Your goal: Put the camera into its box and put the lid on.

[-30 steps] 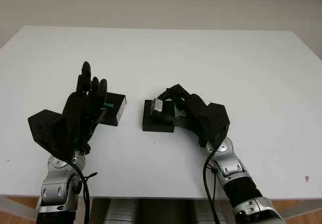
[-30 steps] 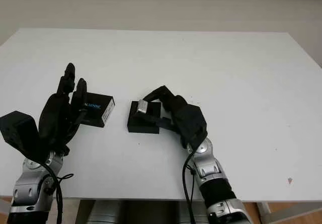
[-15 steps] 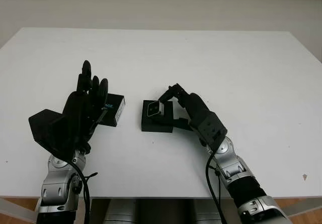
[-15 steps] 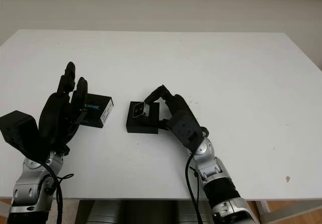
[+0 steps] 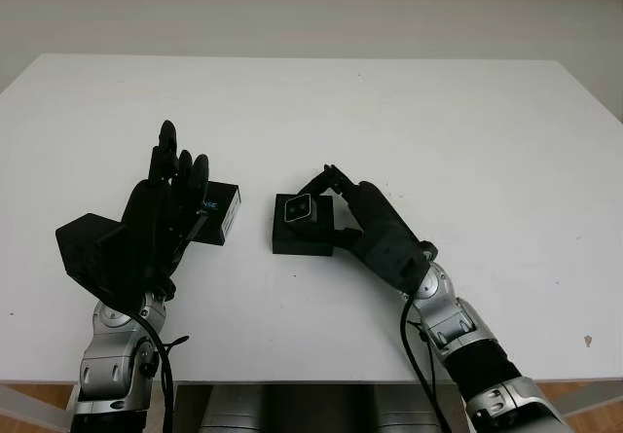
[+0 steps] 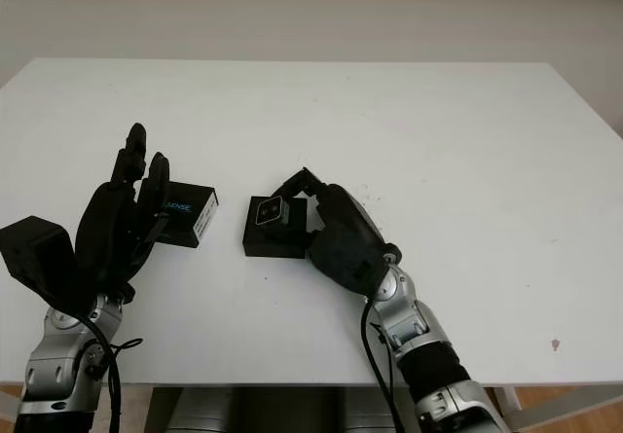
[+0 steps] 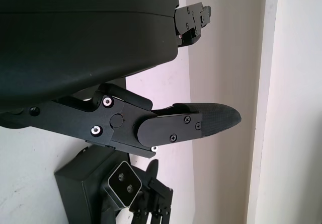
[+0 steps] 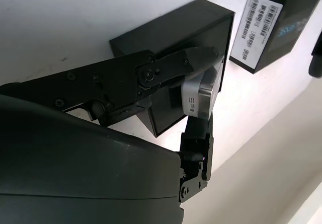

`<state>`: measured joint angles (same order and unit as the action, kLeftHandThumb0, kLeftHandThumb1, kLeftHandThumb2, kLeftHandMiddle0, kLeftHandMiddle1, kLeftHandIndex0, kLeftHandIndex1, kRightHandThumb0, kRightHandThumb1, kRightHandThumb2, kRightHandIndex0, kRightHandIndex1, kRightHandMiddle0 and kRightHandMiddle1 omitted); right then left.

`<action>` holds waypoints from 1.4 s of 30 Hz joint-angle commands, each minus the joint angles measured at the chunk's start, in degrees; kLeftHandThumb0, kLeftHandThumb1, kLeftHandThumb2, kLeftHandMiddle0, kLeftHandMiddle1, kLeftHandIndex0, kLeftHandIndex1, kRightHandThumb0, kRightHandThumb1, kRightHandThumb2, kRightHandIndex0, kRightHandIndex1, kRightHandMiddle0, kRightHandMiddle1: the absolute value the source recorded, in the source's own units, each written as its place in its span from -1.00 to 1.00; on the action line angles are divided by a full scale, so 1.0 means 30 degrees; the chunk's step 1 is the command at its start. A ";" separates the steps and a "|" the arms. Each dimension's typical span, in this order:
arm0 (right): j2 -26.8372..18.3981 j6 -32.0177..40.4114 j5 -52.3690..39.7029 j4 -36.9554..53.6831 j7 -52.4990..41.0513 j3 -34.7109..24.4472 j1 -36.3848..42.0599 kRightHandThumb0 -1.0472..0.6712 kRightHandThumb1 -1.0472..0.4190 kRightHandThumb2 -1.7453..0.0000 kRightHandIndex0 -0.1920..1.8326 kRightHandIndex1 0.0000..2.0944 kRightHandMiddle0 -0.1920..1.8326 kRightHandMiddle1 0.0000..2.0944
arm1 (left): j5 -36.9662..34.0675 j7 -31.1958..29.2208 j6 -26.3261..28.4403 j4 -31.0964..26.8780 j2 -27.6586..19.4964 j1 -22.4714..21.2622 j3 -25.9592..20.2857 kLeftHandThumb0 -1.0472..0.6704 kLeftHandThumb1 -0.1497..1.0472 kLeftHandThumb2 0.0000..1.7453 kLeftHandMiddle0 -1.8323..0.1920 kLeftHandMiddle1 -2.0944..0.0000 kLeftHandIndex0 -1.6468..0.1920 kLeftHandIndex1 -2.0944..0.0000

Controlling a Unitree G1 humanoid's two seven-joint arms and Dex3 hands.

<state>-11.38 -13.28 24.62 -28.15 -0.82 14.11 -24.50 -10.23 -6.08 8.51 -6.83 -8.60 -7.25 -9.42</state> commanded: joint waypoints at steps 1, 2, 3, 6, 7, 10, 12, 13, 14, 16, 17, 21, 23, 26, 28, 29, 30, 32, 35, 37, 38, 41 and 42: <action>-0.0405 -0.0220 0.0677 0.0077 0.0086 0.0591 0.0126 -0.43 -0.87 0.93 -0.88 -0.98 -0.69 -0.61 | -0.0048 -0.0035 -0.0070 -0.0300 0.0062 0.0008 0.0042 -0.52 1.00 -0.42 0.94 0.95 0.98 0.95; -0.0572 -0.0299 0.0978 0.0183 0.0199 0.0727 0.0118 -0.44 -0.87 0.93 -0.90 -0.99 -0.70 -0.65 | -0.0029 -0.0054 -0.0120 -0.0258 0.0054 -0.0007 0.0055 -0.52 1.00 -0.42 0.94 0.95 0.98 0.95; -0.0711 -0.0340 0.1257 0.0309 0.0315 0.0833 0.0119 -0.44 -0.88 0.94 -0.92 -0.98 -0.70 -0.69 | -0.0013 -0.0063 -0.0131 -0.0222 0.0045 -0.0027 0.0059 -0.53 1.00 -0.42 0.94 0.95 0.98 0.95; -0.1013 -0.0337 0.1896 0.0882 0.0668 0.1015 0.0242 -0.44 -0.87 0.94 -0.95 -0.97 -0.69 -0.75 | 0.0007 -0.0043 -0.0074 -0.0314 0.0047 0.0006 0.0071 -0.53 1.00 -0.43 0.94 0.95 0.98 0.95; -0.1097 -0.0275 0.2049 0.1111 0.0717 0.1053 0.0288 -0.44 -0.86 0.94 -0.95 -0.97 -0.69 -0.77 | -0.0004 -0.0041 -0.0049 -0.0333 0.0043 0.0013 0.0061 -0.53 1.00 -0.43 0.95 0.95 0.98 0.95; -0.1248 -0.0250 0.2209 0.1642 0.0794 0.1009 0.0399 -0.42 -0.85 0.94 -0.96 -0.97 -0.69 -0.81 | 0.0079 0.0003 -0.0012 -0.0402 -0.0010 0.0053 0.0071 -0.52 1.00 -0.42 0.94 0.95 0.98 0.95; -0.1352 -0.0444 0.2288 0.1815 0.0948 0.0954 0.0412 -0.42 -0.85 0.94 -0.96 -0.96 -0.69 -0.83 | 0.0022 0.0025 0.0060 -0.0437 -0.0005 0.0069 0.0029 -0.52 1.00 -0.42 0.94 0.95 0.97 0.95; -0.1429 -0.0443 0.2277 0.2021 0.0916 0.0897 0.0446 -0.43 -0.85 0.94 -0.96 -0.96 -0.69 -0.84 | -0.0041 0.0006 0.0058 -0.0443 0.0012 0.0073 0.0003 -0.52 1.00 -0.42 0.94 0.95 0.97 0.95; -0.1480 -0.0418 0.2265 0.2166 0.0886 0.0867 0.0468 -0.43 -0.85 0.94 -0.96 -0.96 -0.70 -0.84 | -0.0088 -0.0015 0.0049 -0.0442 0.0021 0.0073 -0.0018 -0.52 1.00 -0.42 0.94 0.95 0.98 0.95; -0.1597 -0.0323 0.2217 0.2584 0.0795 0.0796 0.0549 -0.44 -0.85 0.94 -0.97 -0.96 -0.71 -0.86 | -0.0128 -0.0033 0.0059 -0.0449 0.0017 0.0074 -0.0034 -0.52 1.00 -0.43 0.94 0.95 0.98 0.95; -0.1671 -0.0296 0.2195 0.2800 0.0735 0.0760 0.0593 -0.44 -0.85 0.94 -0.97 -0.96 -0.71 -0.87 | -0.0091 -0.0009 0.0120 -0.0475 -0.0008 0.0066 -0.0018 -0.52 1.00 -0.43 0.94 0.95 0.98 0.95; -0.2008 -0.0352 0.2240 0.3627 0.0685 0.0617 0.0746 -0.47 -0.85 0.94 -0.98 -0.96 -0.75 -0.90 | 0.0007 -0.0027 0.0110 -0.0432 -0.0090 0.0021 0.0010 -0.53 1.00 -0.42 0.94 0.95 0.98 0.95; -0.2195 -0.0487 0.2374 0.3968 0.0836 0.0573 0.0820 -0.48 -0.85 0.94 -0.98 -0.96 -0.77 -0.92 | -0.0064 -0.0046 0.0083 -0.0397 -0.0055 0.0005 -0.0021 -0.53 1.00 -0.43 0.94 0.95 0.98 0.95; -0.2530 -0.0376 0.2735 0.4666 0.0835 0.0555 0.0959 -0.51 -0.86 0.93 -0.98 -0.96 -0.82 -0.95 | -0.0015 -0.0039 0.0105 -0.0411 -0.0085 0.0011 -0.0007 -0.53 1.00 -0.43 0.94 0.95 0.97 0.95; -0.2871 -0.0503 0.3143 0.5125 0.0873 0.0617 0.1083 -0.54 -0.88 0.93 -0.98 -0.96 -0.83 -0.95 | -0.0005 -0.0017 0.0157 -0.0480 -0.0100 0.0030 -0.0015 -0.53 1.00 -0.43 0.94 0.95 0.97 0.95; -0.3090 -0.0699 0.3320 0.5320 0.0861 0.0662 0.1177 -0.57 -0.92 0.92 -0.98 -0.95 -0.83 -0.95 | -0.0006 -0.0022 0.0160 -0.0476 -0.0115 0.0026 -0.0023 -0.53 1.00 -0.43 0.94 0.95 0.97 0.95; -0.3295 -0.0831 0.3512 0.5529 0.0818 0.0723 0.1283 -0.58 -0.94 0.91 -0.98 -0.95 -0.82 -0.95 | 0.0009 -0.0040 0.0137 -0.0482 -0.0144 0.0031 -0.0024 -0.53 1.00 -0.43 0.94 0.95 0.97 0.95; -0.3769 -0.1158 0.4195 0.5888 0.0878 0.0964 0.1536 -0.64 -0.99 0.87 -0.96 -0.94 -0.80 -0.94 | 0.0010 -0.0075 0.0113 -0.0480 -0.0178 0.0056 -0.0023 -0.53 1.00 -0.43 0.94 0.95 0.98 0.95; -0.4149 -0.1351 0.5116 0.6207 0.0979 0.1258 0.1804 -0.72 -1.00 0.73 -0.95 -0.94 -0.78 -0.93 | -0.0113 -0.0114 0.0184 -0.0498 -0.0165 0.0069 -0.0031 -0.52 1.00 -0.42 0.94 0.95 0.98 0.95; -0.4400 -0.1241 0.5553 0.6392 0.0556 0.1495 0.1850 -0.75 -1.00 0.66 -0.96 -0.95 -0.78 -0.94 | -0.0118 -0.0118 0.0204 -0.0477 -0.0158 0.0033 -0.0021 -0.52 1.00 -0.42 0.94 0.95 0.98 0.95; -0.4467 -0.1254 0.5690 0.6361 0.0448 0.1590 0.1832 -0.77 -1.00 0.61 -0.96 -0.95 -0.78 -0.94 | -0.0107 -0.0102 0.0227 -0.0477 -0.0148 0.0015 -0.0014 -0.53 1.00 -0.42 0.94 0.95 0.98 0.95; -0.4519 -0.1314 0.6069 0.6046 0.0494 0.1819 0.1673 -0.78 -1.00 0.57 -0.96 -0.95 -0.77 -0.94 | -0.0058 -0.0098 0.0212 -0.0444 -0.0176 -0.0017 -0.0014 -0.54 1.00 -0.44 0.94 0.95 0.98 0.95; -0.4532 -0.1322 0.6196 0.5958 0.0538 0.1881 0.1623 -0.78 -1.00 0.57 -0.96 -0.95 -0.77 -0.93 | -0.0042 -0.0089 0.0222 -0.0454 -0.0185 -0.0015 -0.0013 -0.54 1.00 -0.44 0.94 0.95 0.98 0.95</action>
<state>-24.54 -16.79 42.79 -10.30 0.52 19.48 -19.13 -10.43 -6.32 9.05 -7.41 -8.84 -6.95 -9.34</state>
